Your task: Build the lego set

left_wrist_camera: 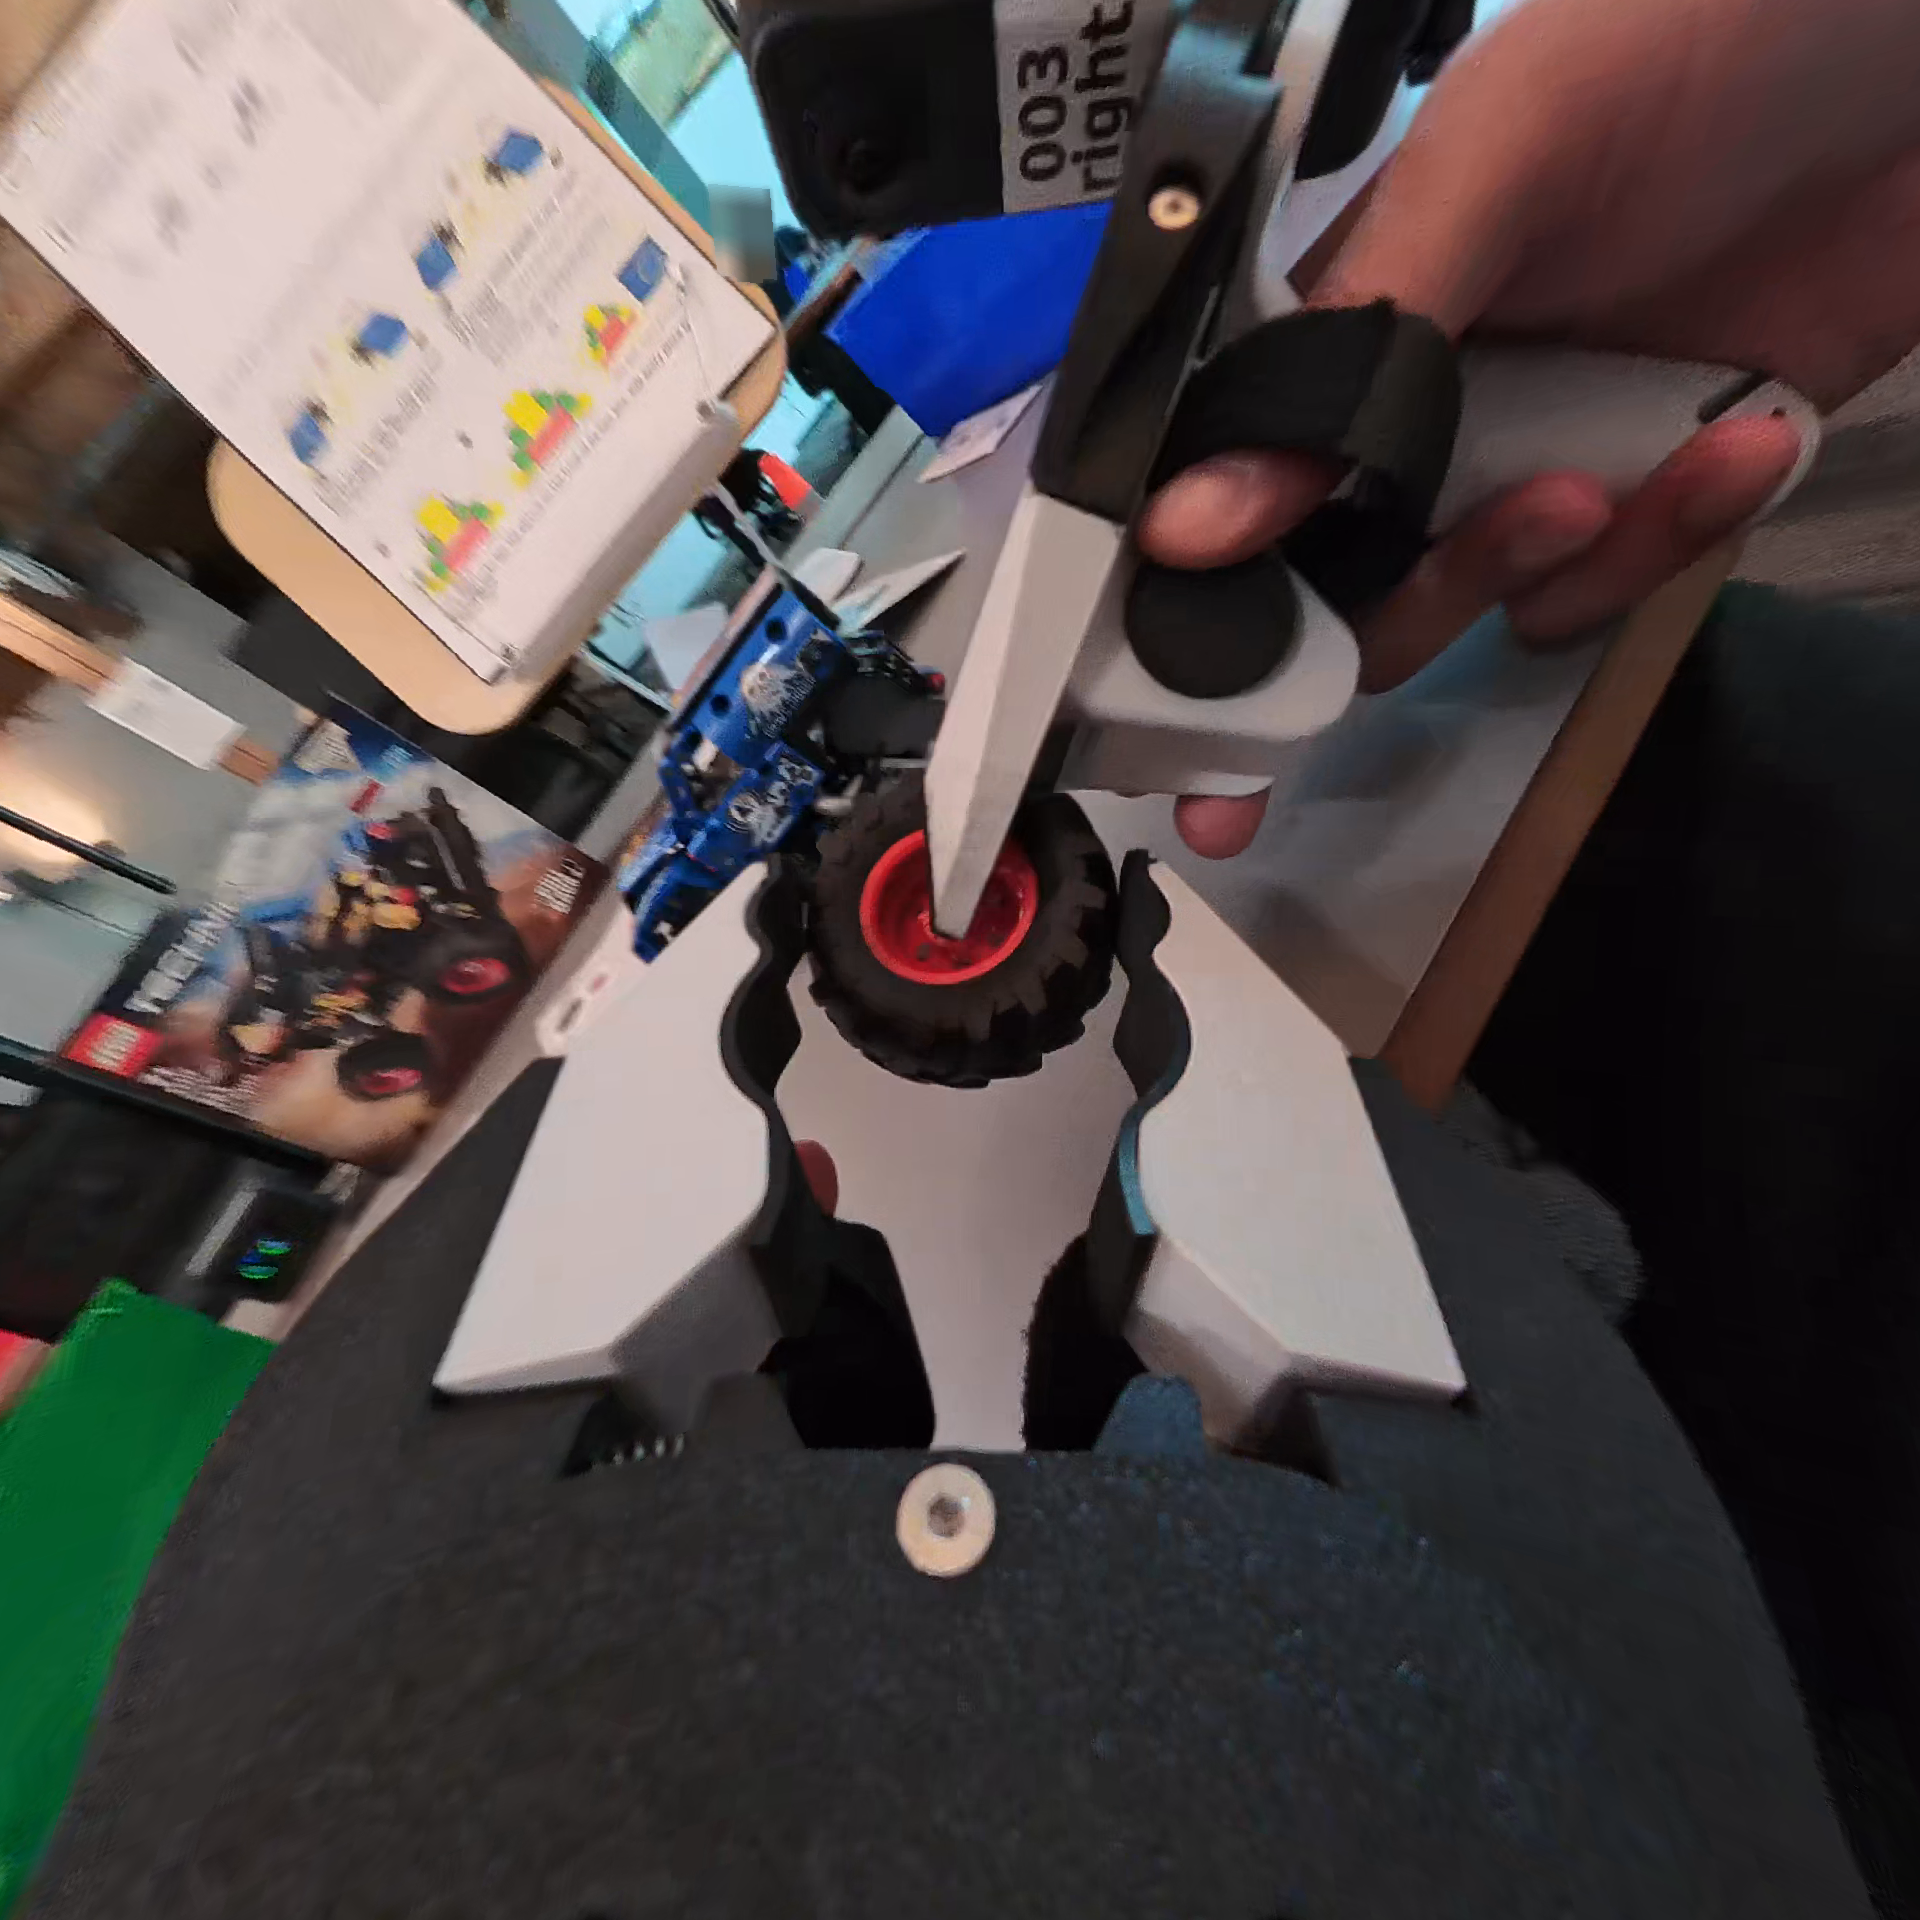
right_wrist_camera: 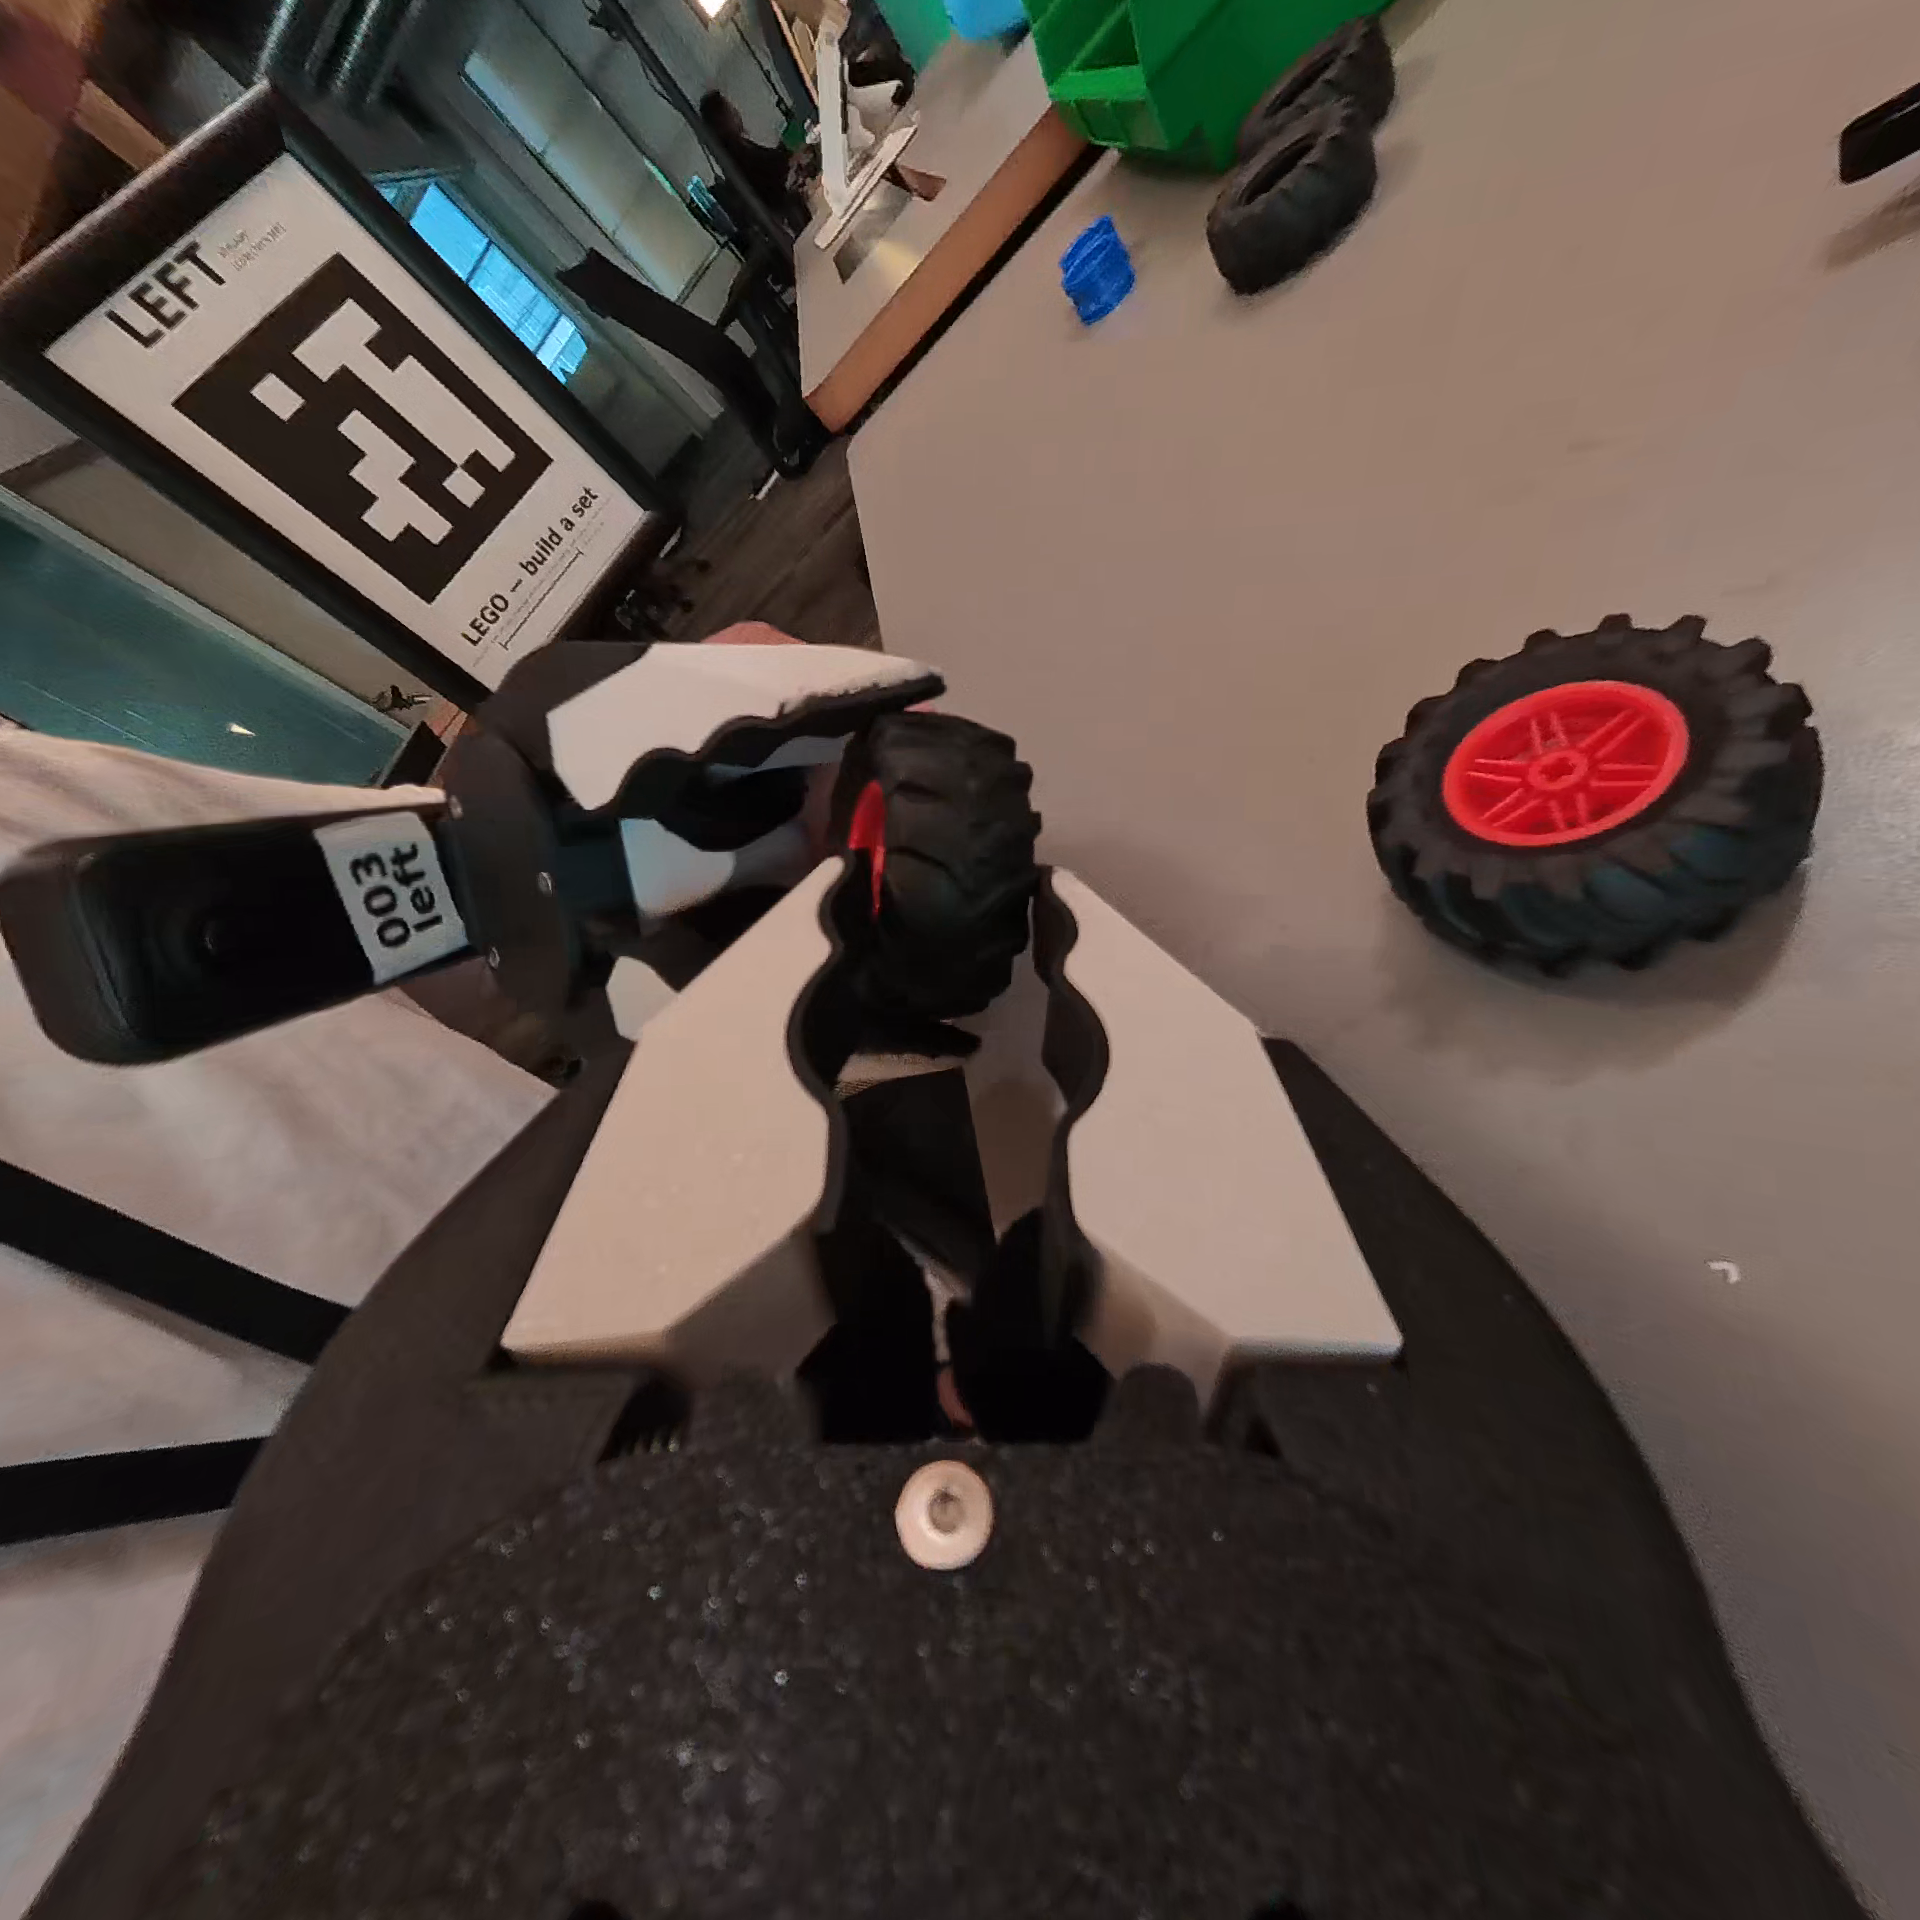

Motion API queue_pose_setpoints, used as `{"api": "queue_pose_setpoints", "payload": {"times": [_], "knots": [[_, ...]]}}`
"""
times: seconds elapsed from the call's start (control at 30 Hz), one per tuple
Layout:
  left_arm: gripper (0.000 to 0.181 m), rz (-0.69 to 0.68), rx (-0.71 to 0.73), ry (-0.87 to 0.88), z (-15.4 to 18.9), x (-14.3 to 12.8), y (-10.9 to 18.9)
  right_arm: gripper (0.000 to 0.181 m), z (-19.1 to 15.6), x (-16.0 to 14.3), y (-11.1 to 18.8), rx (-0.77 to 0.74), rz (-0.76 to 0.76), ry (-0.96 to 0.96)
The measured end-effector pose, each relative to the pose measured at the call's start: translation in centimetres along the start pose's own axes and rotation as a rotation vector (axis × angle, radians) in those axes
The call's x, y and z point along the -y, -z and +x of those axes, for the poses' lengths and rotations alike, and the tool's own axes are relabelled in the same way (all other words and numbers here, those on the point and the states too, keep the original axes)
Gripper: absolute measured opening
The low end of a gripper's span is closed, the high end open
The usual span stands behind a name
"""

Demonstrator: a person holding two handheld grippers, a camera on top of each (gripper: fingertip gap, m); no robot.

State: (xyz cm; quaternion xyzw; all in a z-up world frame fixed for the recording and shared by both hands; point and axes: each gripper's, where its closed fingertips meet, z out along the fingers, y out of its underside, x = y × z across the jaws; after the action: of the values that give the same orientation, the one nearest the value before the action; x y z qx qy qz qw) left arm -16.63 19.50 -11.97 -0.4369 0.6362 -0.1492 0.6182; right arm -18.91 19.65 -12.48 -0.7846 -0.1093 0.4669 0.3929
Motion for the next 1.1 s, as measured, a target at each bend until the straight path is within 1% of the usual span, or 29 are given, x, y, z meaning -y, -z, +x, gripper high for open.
{"api": "queue_pose_setpoints", "payload": {"times": [0.03, 0.07, 0.1, 0.13, 0.17, 0.2, 0.3, 0.33, 0.37, 0.4, 0.43, 0.5, 0.57, 0.63, 0.7, 0.77, 0.83, 0.93, 1.0, 1.03, 1.07, 1.1], "knots": [[0.060, 0.003, 0.012, -0.016, 0.0, 0.0, 0.0, 0.030, 0.1, 0.0, 0.1, -0.008, -0.009, 0.018], [0.060, 0.000, 0.010, -0.011, 0.1, -0.1, 0.0, 0.029, 0.5, 0.0, 0.2, -0.051, -0.013, 0.046], [0.058, -0.004, 0.003, 0.014, 0.1, -0.3, 0.1, 0.029, 1.5, 0.4, 0.6, -0.160, 0.008, 0.109], [0.056, 0.005, -0.006, 0.054, 0.0, -0.3, 0.2, 0.028, 2.8, 0.7, 1.2, -0.312, 0.002, 0.239], [0.057, 0.015, -0.021, 0.098, -0.1, -0.3, 0.5, 0.028, 3.5, 1.2, 1.9, -0.453, -0.016, 0.417], [0.056, 0.020, -0.034, 0.142, -0.3, -0.3, 0.6, 0.028, 3.6, 2.2, 2.8, -0.594, -0.002, 0.619], [0.057, 0.044, -0.086, 0.258, -0.7, -0.6, 1.0, 0.028, 1.8, 5.0, 5.2, -1.032, 0.038, 1.320], [0.056, 0.058, -0.113, 0.305, -0.6, -0.7, 1.2, 0.028, 0.8, 5.3, 5.7, -1.152, 0.037, 1.531], [0.054, 0.074, -0.148, 0.360, -0.5, -0.7, 1.3, 0.028, -0.2, 5.1, 5.6, -1.206, 0.046, 1.703], [0.054, 0.087, -0.193, 0.428, -0.4, -0.7, 1.4, 0.028, -0.8, 4.6, 5.3, -1.219, 0.048, 1.811], [0.054, 0.100, -0.242, 0.504, -0.2, -0.4, 1.6, 0.027, -1.4, 4.2, 5.1, -1.214, 0.070, 1.864], [0.055, 0.160, -0.352, 0.655, -0.1, 0.8, 2.1, 0.028, -2.3, 3.8, 4.8, -1.183, 0.103, 1.898], [0.060, 0.225, -0.441, 0.769, -0.4, 2.3, 2.6, 0.028, -3.1, 3.8, 4.7, -1.172, 0.124, 1.942], [0.069, 0.280, -0.527, 0.837, -0.5, 3.7, 3.0, 0.028, -4.3, 3.0, 4.0, -1.115, 0.159, 2.018], [0.078, 0.306, -0.625, 0.889, -0.2, 4.7, 3.4, 0.028, -4.8, 2.0, 3.0, -1.070, 0.154, 2.083], [0.072, 0.279, -0.694, 0.913, 0.6, 4.7, 3.3, 0.028, -5.2, 1.6, 2.5, -1.058, 0.169, 2.136], [0.065, 0.281, -0.686, 0.923, 0.4, 4.4, 3.2, 0.028, -5.0, 1.8, 2.5, -1.077, 0.171, 2.156], [0.063, 0.259, -0.650, 0.871, 0.4, 3.8, 3.1, 0.027, -4.7, 1.7, 2.2, -1.035, 0.199, 2.162], [0.062, 0.250, -0.597, 0.804, 0.2, 3.3, 2.9, 0.028, -3.8, 2.0, 2.2, -1.037, 0.187, 2.092], [0.056, 0.253, -0.577, 0.780, 0.1, 3.1, 2.8, 0.029, -3.5, 2.0, 2.2, -1.032, 0.179, 2.059], [0.057, 0.261, -0.555, 0.763, -0.2, 3.0, 2.8, 0.029, -3.2, 2.0, 2.2, -1.013, 0.173, 2.018], [0.056, 0.273, -0.525, 0.743, -0.6, 2.9, 2.8, 0.035, -2.9, 2.0, 2.3, -0.975, 0.174, 1.958]]}}
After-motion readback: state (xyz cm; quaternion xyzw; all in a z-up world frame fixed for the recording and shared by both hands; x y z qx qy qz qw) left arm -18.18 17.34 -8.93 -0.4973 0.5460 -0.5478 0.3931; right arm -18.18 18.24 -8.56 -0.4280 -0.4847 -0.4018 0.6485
